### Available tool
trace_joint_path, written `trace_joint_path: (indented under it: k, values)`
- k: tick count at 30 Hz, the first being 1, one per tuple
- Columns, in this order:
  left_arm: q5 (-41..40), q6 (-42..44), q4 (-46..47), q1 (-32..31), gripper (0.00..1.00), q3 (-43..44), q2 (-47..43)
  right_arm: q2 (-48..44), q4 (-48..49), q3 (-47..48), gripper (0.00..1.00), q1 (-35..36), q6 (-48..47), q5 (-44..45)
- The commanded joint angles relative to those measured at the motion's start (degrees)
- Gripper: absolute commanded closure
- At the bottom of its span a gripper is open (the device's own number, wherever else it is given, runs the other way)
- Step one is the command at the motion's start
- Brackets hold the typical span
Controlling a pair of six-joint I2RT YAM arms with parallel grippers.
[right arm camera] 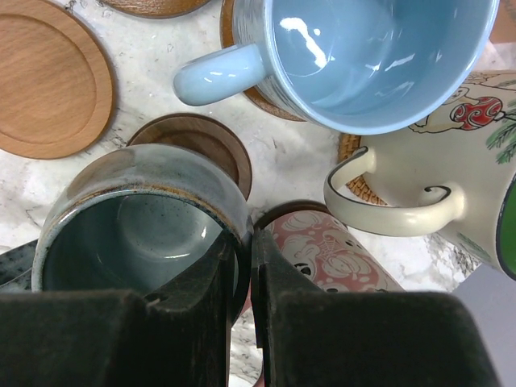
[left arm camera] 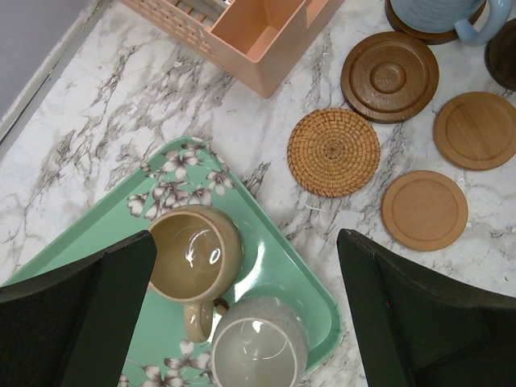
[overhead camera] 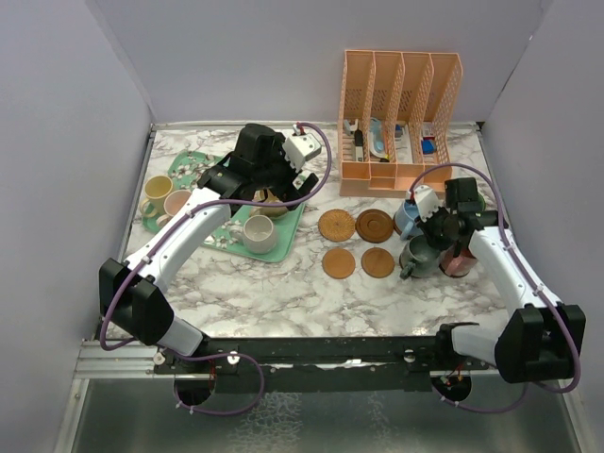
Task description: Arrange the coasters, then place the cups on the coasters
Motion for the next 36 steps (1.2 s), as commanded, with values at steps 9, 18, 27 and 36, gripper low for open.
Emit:
trace_joint_path:
  k: [9,18,27,36]
  values:
    - [2.9,0.2,1.4,0.3,0.01,-0.7,-1.0,2.5,6.3,0.0,0.99,-3.1,-3.4,-6.3]
    - [3.7,0.2,1.4,0.3,0.01,-0.9,-0.9,3.2,6.7,-0.3,0.99,-4.9,-6.2,-8.2]
    - [4.4,0.2,1.3,0.3,0.01,-1.1,-0.9,4.3,6.5,-0.1,0.99,-6.5,-8.8,-10.2]
    - [5.3,0.3,1.3,0.3,0.01,-1.4,-1.0,4.6,5.2,-0.1,0.99,-6.8,-10.3,-13.8]
